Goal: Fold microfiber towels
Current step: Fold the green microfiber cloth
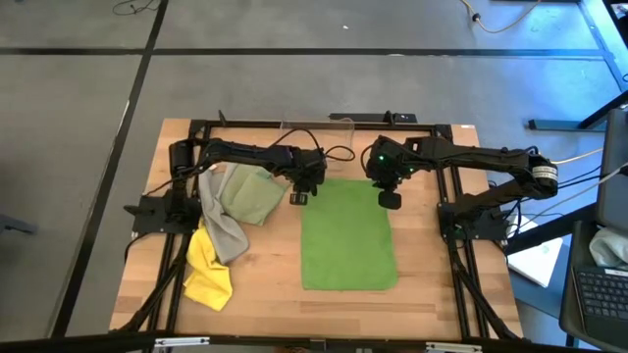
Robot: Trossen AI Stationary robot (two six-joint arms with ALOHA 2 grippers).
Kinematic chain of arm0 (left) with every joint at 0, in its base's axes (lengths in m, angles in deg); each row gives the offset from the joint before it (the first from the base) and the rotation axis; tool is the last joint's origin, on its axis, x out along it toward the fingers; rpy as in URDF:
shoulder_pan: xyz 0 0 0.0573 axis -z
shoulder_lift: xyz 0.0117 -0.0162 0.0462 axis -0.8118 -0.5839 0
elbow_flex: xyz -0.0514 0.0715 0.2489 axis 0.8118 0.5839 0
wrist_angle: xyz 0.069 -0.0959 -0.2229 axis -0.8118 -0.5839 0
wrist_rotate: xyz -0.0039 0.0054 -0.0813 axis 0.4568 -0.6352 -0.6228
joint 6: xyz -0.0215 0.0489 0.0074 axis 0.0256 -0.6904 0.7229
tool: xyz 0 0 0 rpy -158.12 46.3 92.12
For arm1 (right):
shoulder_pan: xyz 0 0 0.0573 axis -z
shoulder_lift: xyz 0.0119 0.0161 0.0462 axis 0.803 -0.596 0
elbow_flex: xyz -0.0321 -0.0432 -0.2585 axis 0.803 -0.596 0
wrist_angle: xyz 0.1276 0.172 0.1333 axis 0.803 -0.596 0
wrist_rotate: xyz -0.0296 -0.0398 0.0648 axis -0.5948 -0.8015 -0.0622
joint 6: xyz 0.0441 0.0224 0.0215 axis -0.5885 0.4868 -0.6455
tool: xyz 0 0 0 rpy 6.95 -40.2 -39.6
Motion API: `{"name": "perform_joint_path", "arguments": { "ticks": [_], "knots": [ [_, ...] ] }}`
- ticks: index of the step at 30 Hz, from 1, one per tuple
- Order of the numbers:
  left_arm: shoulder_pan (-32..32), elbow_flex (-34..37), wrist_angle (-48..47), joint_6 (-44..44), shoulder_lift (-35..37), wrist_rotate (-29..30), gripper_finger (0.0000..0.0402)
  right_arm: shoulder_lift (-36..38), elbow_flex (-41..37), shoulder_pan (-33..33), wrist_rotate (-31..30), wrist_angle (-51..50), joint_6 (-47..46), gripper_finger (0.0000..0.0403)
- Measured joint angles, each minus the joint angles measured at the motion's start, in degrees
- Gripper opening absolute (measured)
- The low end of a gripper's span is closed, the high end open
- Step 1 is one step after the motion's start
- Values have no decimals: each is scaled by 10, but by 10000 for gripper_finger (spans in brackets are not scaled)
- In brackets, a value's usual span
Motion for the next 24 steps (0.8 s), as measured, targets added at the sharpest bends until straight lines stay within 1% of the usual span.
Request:
{"name": "perform_joint_path", "arguments": {
  "ticks": [5,9,13,20,24],
  "knots": [
    [0,0,-13,0,0,20,57,0,0,0,0,0,0,10],
    [0,0,-29,0,0,22,40,0,0,0,0,0,0,10],
    [0,0,-27,0,0,21,35,0,0,0,0,0,0,10],
    [0,0,-21,0,-2,22,41,0,0,0,0,0,0,10],
    [0,0,-21,-1,-11,22,35,0,0,0,-6,0,0,10]
  ]
}}
